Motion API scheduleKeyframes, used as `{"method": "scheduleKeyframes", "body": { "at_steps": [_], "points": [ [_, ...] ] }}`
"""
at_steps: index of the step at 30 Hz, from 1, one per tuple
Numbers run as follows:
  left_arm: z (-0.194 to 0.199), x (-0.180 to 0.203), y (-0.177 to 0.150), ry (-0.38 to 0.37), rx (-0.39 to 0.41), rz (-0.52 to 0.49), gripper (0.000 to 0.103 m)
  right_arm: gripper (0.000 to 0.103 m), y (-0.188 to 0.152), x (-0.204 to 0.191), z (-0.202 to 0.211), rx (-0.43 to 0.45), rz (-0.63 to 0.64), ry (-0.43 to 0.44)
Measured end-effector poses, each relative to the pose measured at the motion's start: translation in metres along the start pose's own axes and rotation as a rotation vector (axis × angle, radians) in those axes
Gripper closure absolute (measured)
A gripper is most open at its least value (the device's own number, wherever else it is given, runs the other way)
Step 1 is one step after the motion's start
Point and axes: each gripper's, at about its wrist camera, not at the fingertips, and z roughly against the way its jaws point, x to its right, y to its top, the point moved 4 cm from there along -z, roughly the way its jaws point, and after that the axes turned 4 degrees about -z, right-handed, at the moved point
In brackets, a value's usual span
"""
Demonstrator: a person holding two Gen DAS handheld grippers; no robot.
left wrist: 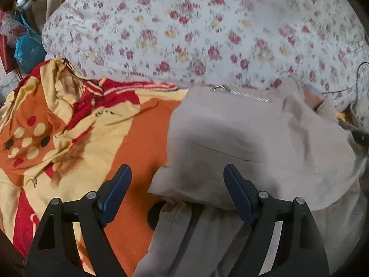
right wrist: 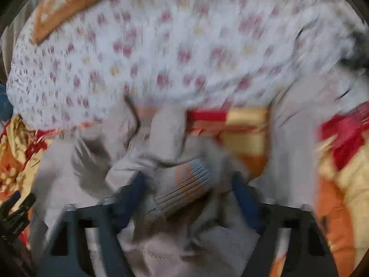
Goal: Fold large clothes
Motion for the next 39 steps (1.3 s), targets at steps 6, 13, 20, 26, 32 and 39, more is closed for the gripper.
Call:
{"method": "scheduleKeyframes", "body": {
  "at_steps": [6,13,20,26,32,39],
  "points": [
    [-0.001,-0.002,0.002,-0.007,-0.002,0.018,0.021,0.090,-0.024,0.009,0.071,0.159,0.002,0.066],
    [-0.022,0.014,-0.008,0.042,-0.059,-0.058,0.021,0.075,-0.044,0.046,0.045,0.076,-0.072,-0.058],
    [-0.023,0.017,-0.008,0.052,-0.052,-0.059,0.021,0.069,-0.037,-0.012,0.105,0.228,0.099,0.046],
    [-0.026,0.015,-0.008,0.033,-0.058,-0.046,0.018,0.075,-0.039,-0.042,0.023,0.094,0.188,-0.039],
    [-0.029,0.013,-0.008,0.007,-0.076,-0.019,0.016,0.072,-0.050,-0.038,0.002,0.026,0.234,-0.057],
    [-0.013,0.013,-0.005,0.021,-0.038,-0.019,0.017,0.030,-0.004,0.036,0.075,0.199,-0.037,0.008]
  ]
}}
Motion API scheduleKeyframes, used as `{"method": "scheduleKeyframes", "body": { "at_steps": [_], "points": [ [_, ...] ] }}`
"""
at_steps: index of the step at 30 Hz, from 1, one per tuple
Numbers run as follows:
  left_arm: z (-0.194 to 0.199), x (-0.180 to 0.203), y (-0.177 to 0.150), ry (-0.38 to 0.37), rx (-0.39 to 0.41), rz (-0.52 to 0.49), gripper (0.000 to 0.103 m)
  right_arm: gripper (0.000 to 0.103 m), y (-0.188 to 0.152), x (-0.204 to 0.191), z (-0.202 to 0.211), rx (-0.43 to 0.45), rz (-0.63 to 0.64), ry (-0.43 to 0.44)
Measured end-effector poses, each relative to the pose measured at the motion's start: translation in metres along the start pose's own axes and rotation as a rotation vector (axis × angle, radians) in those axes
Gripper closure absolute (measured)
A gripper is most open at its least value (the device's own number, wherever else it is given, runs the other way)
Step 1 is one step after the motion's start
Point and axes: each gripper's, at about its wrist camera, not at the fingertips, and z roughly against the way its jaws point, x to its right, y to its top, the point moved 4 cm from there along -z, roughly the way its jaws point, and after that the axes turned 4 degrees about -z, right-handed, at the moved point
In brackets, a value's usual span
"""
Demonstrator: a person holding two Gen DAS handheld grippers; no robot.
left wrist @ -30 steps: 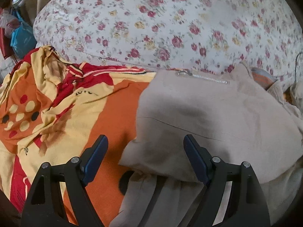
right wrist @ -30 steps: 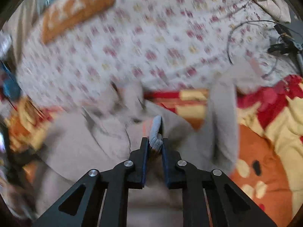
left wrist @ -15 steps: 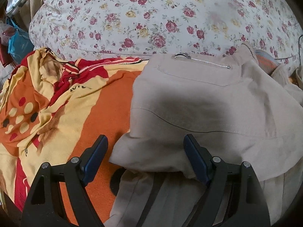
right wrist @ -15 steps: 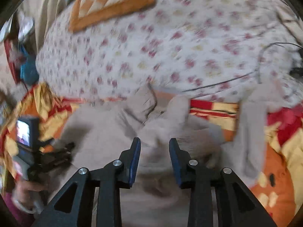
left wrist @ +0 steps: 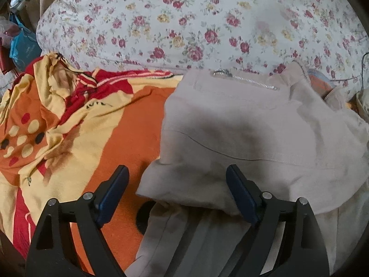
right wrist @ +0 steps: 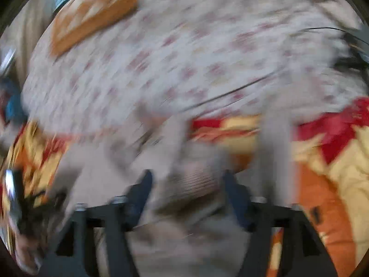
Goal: Fold large clothes
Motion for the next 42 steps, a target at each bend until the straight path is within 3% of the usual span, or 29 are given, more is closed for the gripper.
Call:
{"method": "scheduleKeyframes", "body": {
  "at_steps": [3,5,11,12,13,17,19,23,25,26,31,36,38,39,40,42],
  "points": [
    [0.002,-0.002,0.003,-0.005,0.010,0.014,0.017,0.030,0.016,0.044,0.000,0.010,-0.111,-0.049],
    [0.001,-0.003,0.003,-0.009,0.005,0.025,0.017,0.032,0.021,0.057,-0.008,-0.015,-0.148,-0.018],
    [-0.008,-0.005,0.001,-0.017,-0.023,0.044,0.016,0.036,0.017,0.058,-0.051,-0.109,-0.161,0.036],
    [-0.009,-0.005,0.000,-0.017,-0.024,0.042,0.016,0.041,0.015,0.062,-0.065,-0.146,-0.180,0.058],
    [-0.009,-0.005,0.000,-0.016,-0.025,0.040,0.016,0.053,0.011,0.070,-0.072,-0.169,-0.195,0.058],
    [-0.009,-0.004,0.000,-0.015,-0.027,0.038,0.016,0.058,-0.006,0.142,-0.077,-0.177,-0.381,-0.138],
    [-0.010,-0.003,0.000,-0.015,-0.031,0.038,0.016,0.053,-0.016,0.159,-0.068,-0.191,-0.426,-0.103],
    [-0.010,-0.002,-0.001,-0.014,-0.034,0.035,0.016,0.053,-0.004,0.147,-0.027,-0.095,-0.389,-0.020],
    [-0.010,-0.002,-0.002,-0.016,-0.032,0.037,0.016,0.039,0.010,0.143,-0.008,-0.008,-0.380,-0.036],
    [-0.010,-0.002,-0.002,-0.016,-0.032,0.039,0.016,0.037,0.017,0.139,-0.005,0.015,-0.361,-0.039],
    [-0.014,0.001,-0.003,-0.010,-0.038,0.034,0.016,0.038,0.041,0.105,-0.031,-0.030,-0.252,0.012],
    [-0.014,0.002,-0.002,-0.007,-0.036,0.026,0.016,0.037,0.043,0.107,-0.108,-0.151,-0.211,-0.148],
    [-0.015,0.001,-0.002,-0.015,-0.039,0.032,0.016,0.045,0.040,0.114,-0.123,-0.164,-0.212,-0.170],
    [-0.015,0.001,-0.002,-0.018,-0.041,0.035,0.016,0.077,0.040,0.118,-0.124,-0.159,-0.204,-0.193],
    [-0.016,0.000,-0.001,-0.020,-0.044,0.037,0.016,0.100,0.040,0.121,-0.122,-0.155,-0.210,-0.202],
    [-0.016,-0.001,0.000,-0.021,-0.047,0.038,0.016,0.101,0.042,0.131,-0.099,-0.111,-0.297,-0.107]
  ]
}}
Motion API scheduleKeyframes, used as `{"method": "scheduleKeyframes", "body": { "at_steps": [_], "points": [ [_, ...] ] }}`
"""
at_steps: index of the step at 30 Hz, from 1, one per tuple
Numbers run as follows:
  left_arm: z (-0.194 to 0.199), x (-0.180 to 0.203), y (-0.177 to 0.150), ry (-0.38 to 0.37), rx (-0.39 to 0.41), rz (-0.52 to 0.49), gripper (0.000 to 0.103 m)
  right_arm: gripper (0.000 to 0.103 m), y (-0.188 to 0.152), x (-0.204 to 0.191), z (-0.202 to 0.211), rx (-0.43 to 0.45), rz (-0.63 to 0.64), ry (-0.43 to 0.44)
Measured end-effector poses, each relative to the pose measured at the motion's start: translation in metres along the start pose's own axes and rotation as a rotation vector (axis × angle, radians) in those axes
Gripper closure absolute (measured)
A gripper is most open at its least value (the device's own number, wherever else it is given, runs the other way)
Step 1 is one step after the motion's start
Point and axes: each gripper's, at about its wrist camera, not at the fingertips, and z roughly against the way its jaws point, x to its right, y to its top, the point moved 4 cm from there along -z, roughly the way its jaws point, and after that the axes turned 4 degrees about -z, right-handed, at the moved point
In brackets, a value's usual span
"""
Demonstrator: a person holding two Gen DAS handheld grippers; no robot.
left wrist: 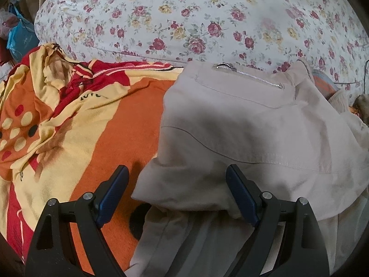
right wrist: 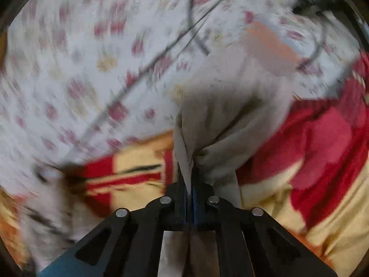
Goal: Fold large clothes
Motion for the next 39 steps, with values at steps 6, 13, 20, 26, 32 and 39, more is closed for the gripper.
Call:
{"method": "scheduleKeyframes", "body": {
  "at_steps": [6,13,20,26,32,39],
  "points": [
    [0.013,-0.009,0.003,0.011,0.030,0.027,0.016,0.101,-0.004,0.039,0.131,0.233,-0.040,0.111],
    [0.024,-0.021,0.000,0.000,0.047,0.071,0.016,0.100,-0.059,0.103,0.180,0.199,-0.110,0.066],
    [0.026,-0.016,-0.003,0.015,0.056,0.051,0.016,0.050,-0.086,0.156,0.193,0.168,-0.225,0.035],
    [0.021,-0.015,-0.005,0.022,0.043,0.044,0.016,0.027,-0.055,0.119,0.196,0.233,-0.102,0.047],
    [0.021,-0.017,-0.003,0.025,0.041,0.034,0.016,0.101,-0.012,0.086,0.129,0.155,0.022,-0.122],
    [0.040,-0.036,0.012,-0.022,0.088,0.107,0.017,0.099,0.014,0.031,0.233,0.288,-0.113,0.385]
  ]
}}
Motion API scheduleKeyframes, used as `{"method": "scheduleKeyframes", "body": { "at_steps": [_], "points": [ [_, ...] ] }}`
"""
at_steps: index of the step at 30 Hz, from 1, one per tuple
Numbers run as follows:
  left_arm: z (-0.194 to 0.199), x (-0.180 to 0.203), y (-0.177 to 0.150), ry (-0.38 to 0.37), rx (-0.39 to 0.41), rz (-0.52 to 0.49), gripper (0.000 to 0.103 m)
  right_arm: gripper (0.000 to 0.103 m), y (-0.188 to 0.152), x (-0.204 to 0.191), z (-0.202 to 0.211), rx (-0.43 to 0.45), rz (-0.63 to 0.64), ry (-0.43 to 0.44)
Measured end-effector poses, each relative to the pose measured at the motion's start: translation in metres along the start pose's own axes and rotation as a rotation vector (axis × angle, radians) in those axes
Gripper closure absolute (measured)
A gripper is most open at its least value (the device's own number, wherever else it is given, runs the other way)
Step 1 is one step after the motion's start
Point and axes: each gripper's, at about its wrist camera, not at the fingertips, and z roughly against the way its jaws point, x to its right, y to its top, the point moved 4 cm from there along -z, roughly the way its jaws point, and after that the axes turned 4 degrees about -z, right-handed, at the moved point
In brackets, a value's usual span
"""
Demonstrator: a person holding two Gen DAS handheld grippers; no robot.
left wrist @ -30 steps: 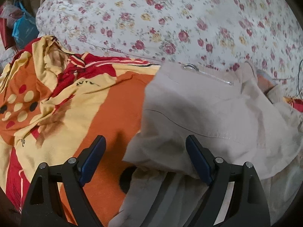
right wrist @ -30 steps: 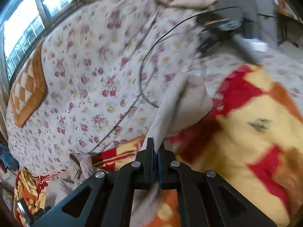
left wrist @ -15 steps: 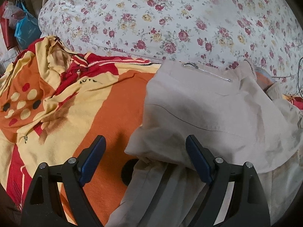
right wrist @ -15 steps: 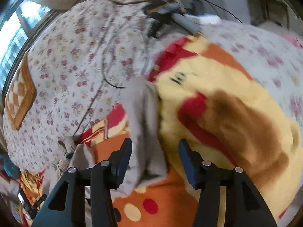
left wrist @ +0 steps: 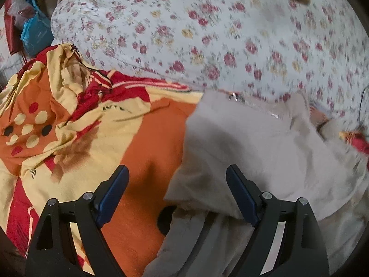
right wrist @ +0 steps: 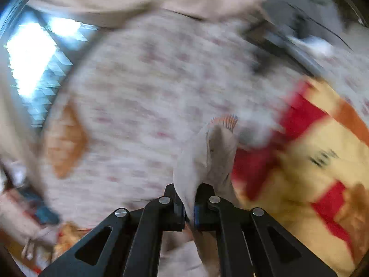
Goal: Fold large clothes
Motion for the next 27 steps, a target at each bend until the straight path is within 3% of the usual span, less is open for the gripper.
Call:
{"method": "scheduleKeyframes", "body": {
  "at_steps": [2,5,9,12,14,16,18,20,22,25,27],
  "points": [
    [0.005,-0.004,0.003,-0.009,0.015,0.016,0.016,0.099,0.001,-0.061,0.011,-0.013,0.078,0.127],
    [0.011,-0.010,0.006,-0.024,0.028,0.037,0.017,0.099,-0.017,-0.138,0.004,-0.073,0.200,0.242],
    [0.015,-0.024,0.009,-0.048,0.036,0.080,0.017,0.099,-0.078,-0.226,-0.043,-0.221,0.339,0.351],
    [0.016,-0.032,0.012,-0.067,0.041,0.114,0.017,0.098,-0.147,-0.260,-0.094,-0.345,0.391,0.374],
    [0.015,-0.038,0.013,-0.074,0.046,0.130,0.017,0.090,-0.206,-0.267,-0.135,-0.474,0.404,0.381],
    [0.013,-0.040,0.014,-0.089,0.042,0.137,0.017,0.080,-0.261,-0.258,-0.168,-0.659,0.478,0.279],
    [0.013,-0.042,0.015,-0.121,0.035,0.150,0.017,0.077,-0.290,-0.239,-0.175,-0.739,0.517,0.197],
    [0.015,-0.041,0.015,-0.168,0.044,0.174,0.016,0.071,-0.293,-0.223,-0.163,-0.716,0.570,0.173],
    [0.016,-0.038,0.016,-0.211,0.052,0.198,0.016,0.052,-0.282,-0.205,-0.141,-0.679,0.624,0.157],
    [0.014,-0.025,0.014,-0.283,0.034,0.193,0.016,0.036,-0.249,-0.181,-0.105,-0.564,0.654,0.118],
    [0.012,-0.013,0.011,-0.300,0.014,0.149,0.016,0.035,-0.228,-0.161,-0.089,-0.503,0.628,0.093]
  ]
}}
